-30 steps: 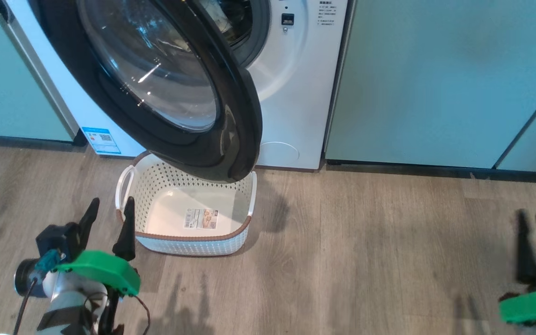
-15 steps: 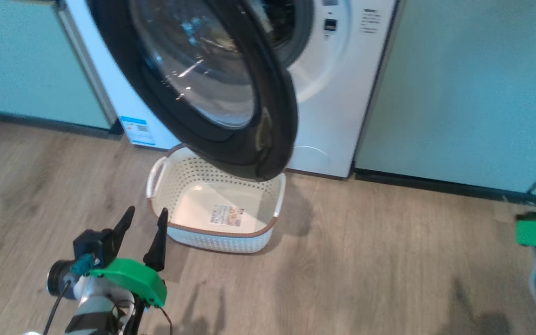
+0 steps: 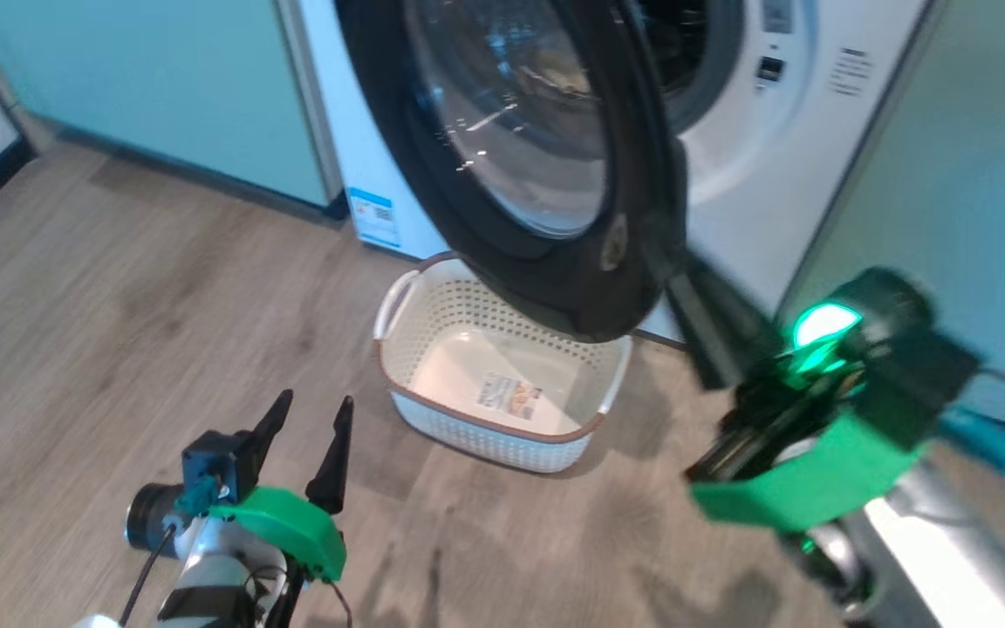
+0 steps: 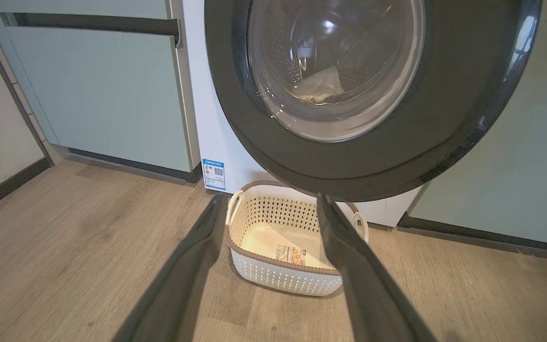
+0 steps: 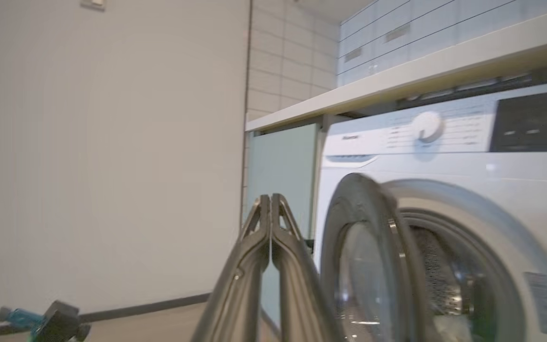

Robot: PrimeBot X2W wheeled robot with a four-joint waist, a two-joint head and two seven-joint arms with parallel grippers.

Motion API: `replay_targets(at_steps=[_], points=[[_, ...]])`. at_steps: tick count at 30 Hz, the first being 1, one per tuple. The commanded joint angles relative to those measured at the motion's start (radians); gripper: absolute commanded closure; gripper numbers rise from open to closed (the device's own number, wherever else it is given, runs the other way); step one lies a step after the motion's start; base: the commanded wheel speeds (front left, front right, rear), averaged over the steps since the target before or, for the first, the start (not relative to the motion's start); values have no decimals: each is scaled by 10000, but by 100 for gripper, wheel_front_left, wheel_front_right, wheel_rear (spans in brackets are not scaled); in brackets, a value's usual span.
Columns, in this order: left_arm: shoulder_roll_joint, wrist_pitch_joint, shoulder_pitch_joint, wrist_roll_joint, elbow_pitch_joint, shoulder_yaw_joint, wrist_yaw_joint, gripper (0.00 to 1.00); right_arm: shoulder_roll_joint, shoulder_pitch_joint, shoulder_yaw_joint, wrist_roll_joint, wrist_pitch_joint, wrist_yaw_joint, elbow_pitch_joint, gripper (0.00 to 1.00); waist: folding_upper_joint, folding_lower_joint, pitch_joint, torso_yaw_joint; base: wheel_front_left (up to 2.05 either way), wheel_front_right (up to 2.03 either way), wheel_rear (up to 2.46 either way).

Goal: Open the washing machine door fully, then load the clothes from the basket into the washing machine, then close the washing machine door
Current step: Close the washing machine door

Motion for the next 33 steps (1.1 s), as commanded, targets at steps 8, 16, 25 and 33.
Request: replay_targets(at_steps=[8,16,25,33], points=[[-45,-93,-925,126,-189,77,-6,0,350,-90,1436,-125,-63,2,941,100,0,0,278,1120,0,0,0],[-181,-93,-1121,136,-215,68,-6,0,698,93,1421,-264,-63,2,2920,100,0,0,601,1583,0,0,0],[-291,-93,-1496,-43,-277,-83,-6,0,1075,-502,633,86,-63,2,4756,100,0,0,1046,1834,0,0,0],[-314,-93,-1838,-553,-467,-361,-6,0,1206,-1526,-290,158,-63,2,5756,100,0,0,1669,1901,0,0,0]])
